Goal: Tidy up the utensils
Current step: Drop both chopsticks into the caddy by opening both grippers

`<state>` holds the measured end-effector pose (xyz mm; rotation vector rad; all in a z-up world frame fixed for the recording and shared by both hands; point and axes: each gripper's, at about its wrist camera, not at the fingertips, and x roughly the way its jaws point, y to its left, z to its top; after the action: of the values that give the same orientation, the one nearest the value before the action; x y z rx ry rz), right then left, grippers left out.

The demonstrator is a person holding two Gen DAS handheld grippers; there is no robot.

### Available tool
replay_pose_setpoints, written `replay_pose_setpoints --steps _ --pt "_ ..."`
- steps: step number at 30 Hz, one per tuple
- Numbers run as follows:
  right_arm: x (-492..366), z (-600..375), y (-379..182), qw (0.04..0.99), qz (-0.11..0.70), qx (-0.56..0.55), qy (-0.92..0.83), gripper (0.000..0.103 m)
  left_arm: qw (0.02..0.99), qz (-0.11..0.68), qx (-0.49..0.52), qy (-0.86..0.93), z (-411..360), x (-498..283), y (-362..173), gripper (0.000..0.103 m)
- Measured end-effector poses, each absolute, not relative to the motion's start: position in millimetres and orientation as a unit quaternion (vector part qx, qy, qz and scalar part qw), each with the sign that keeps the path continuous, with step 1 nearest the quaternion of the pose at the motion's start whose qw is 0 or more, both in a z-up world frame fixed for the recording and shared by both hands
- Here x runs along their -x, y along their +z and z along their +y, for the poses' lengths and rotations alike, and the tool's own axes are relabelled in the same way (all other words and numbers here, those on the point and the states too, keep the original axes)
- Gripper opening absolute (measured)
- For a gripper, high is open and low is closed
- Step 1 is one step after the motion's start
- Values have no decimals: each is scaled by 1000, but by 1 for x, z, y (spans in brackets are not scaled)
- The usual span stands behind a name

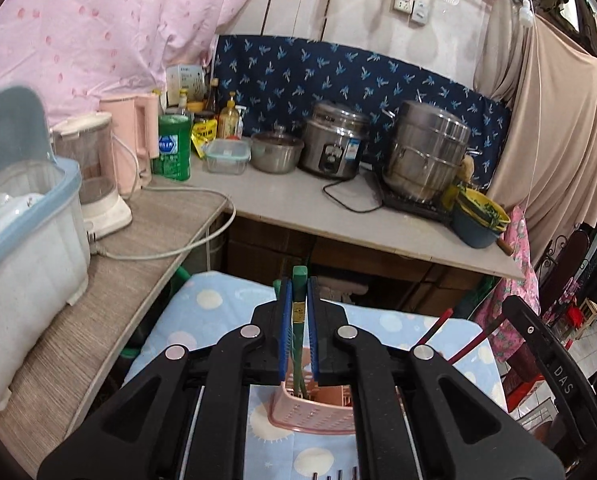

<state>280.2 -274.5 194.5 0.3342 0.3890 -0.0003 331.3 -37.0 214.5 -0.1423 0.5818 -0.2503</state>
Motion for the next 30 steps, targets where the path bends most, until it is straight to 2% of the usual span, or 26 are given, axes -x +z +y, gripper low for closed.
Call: replay_pose_setpoints --steps 2,4,5,8,9,19,30 --pt "-276 -276 193 968 190 -166 -3 13 947 289 70 -120 -36 -329 210 7" --pt "-271 -279 195 967 189 -168 -4 14 947 289 72 -120 -35 -327 209 8" --pt "-267 -280 197 968 187 -168 -5 16 947 290 73 -119 -33 -325 209 13" --pt "-253 -281 204 970 179 -166 -5 24 947 290 79 -116 -28 -317 210 35" --pt "-247 -280 206 971 177 -164 -4 25 948 288 79 -113 -26 -313 211 39" --pt "-172 -270 204 972 177 -156 12 37 951 283 67 -105 -12 -256 212 40" --pt "-89 -251 176 969 205 -136 4 37 950 297 38 -94 -3 -183 184 40"
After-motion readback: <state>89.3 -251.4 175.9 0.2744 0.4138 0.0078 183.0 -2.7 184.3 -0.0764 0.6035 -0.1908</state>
